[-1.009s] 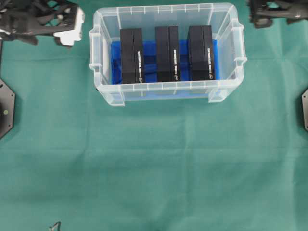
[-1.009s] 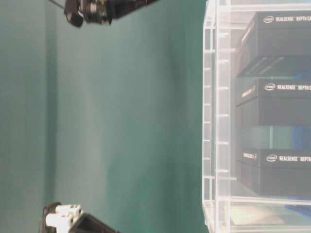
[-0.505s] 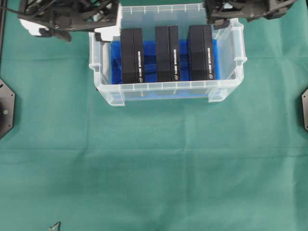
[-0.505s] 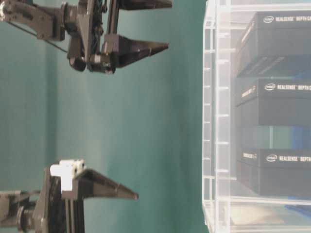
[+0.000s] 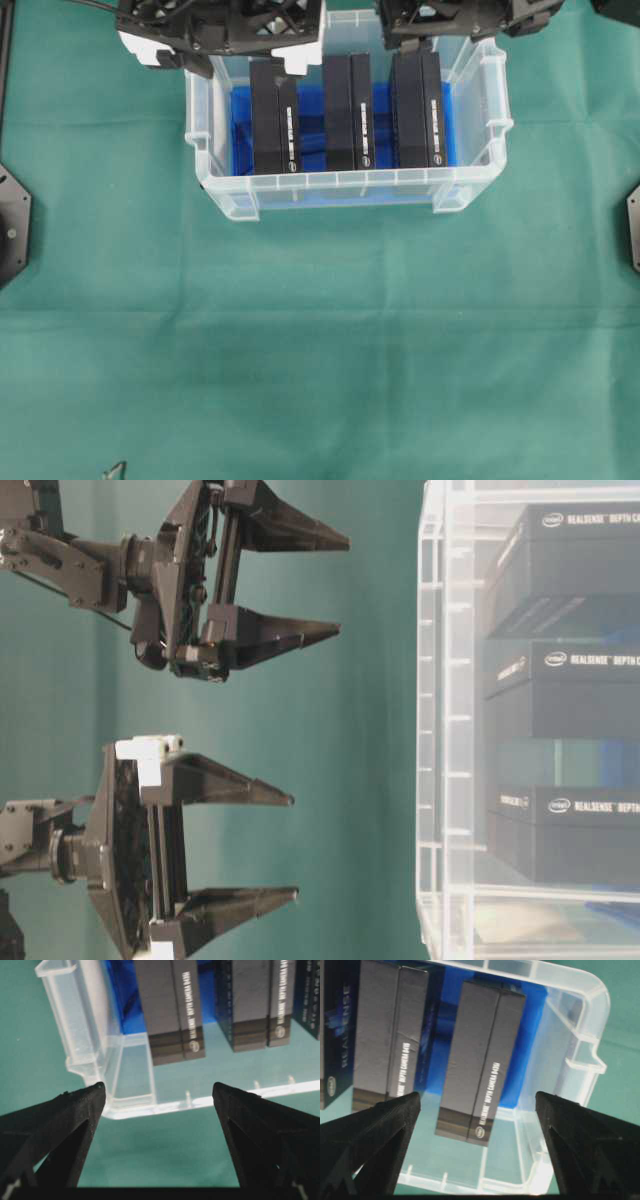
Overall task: Take the box out of the case with both arms.
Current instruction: 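Lower left gripper around left box pair, right gripper around right pair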
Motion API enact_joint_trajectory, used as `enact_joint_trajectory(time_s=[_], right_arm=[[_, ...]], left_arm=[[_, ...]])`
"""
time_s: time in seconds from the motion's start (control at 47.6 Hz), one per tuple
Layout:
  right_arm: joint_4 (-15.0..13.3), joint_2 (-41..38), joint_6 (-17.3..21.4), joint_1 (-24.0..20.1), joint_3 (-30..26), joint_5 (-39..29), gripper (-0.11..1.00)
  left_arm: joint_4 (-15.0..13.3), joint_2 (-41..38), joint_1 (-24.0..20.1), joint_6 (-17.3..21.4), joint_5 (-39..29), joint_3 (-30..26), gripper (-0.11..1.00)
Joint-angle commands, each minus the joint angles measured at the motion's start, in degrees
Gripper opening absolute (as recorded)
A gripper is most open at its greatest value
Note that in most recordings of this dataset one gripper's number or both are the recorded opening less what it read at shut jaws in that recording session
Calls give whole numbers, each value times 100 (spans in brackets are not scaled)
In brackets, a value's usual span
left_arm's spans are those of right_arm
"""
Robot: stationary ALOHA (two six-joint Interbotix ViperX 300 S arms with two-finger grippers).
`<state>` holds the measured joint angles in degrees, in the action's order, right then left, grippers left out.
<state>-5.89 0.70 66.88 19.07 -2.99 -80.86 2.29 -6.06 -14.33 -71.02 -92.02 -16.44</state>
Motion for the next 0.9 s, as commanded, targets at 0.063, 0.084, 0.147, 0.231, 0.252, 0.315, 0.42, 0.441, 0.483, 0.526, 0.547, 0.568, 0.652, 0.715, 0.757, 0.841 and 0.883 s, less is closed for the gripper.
enact_joint_trajectory(time_s=[0.063,0.084,0.147,0.231,0.252,0.315,0.42,0.441,0.483,0.526,0.547,0.568,0.652,0.715,0.757,0.841,0.883], right_arm=[[-9,44,0,-35,-158,18,93],[-9,35,0,-35,-167,18,93],[-9,44,0,-53,-158,9,93],[-9,35,0,-53,-167,9,93],[-9,35,0,-62,-167,9,93],[-9,44,0,-53,-167,9,93],[-9,35,0,-62,-167,9,93],[-9,35,0,-62,-167,9,93],[-9,44,0,-62,-167,18,93],[-9,44,9,-62,-167,9,93],[-9,35,0,-62,-167,9,93],[-9,35,0,-62,-167,18,93],[-9,35,0,-62,-167,9,93],[-9,35,9,-62,-167,9,93],[-9,44,0,-62,-158,9,93],[-9,35,0,-62,-167,9,93],[-9,44,0,-62,-158,0,93]], left_arm=[[26,-26,18,-26,18,-272,84],[26,-44,18,-26,18,-281,84],[35,-79,18,-53,18,-316,84],[44,-149,18,-53,18,-352,84],[44,-167,18,-62,18,-360,84],[44,-220,35,-62,18,-378,84],[53,-272,35,-62,26,-422,84],[62,-281,35,-62,26,-422,84],[70,-299,26,-62,62,-439,84],[79,-299,26,-62,79,-439,84],[70,-308,26,-62,97,-431,84],[79,-316,26,-62,114,-431,84],[70,-334,26,-62,167,-439,84],[70,-352,26,-62,176,-431,84],[70,-352,26,-62,167,-422,84],[79,-343,18,-62,176,-404,84],[88,-352,18,-62,167,-413,84]])
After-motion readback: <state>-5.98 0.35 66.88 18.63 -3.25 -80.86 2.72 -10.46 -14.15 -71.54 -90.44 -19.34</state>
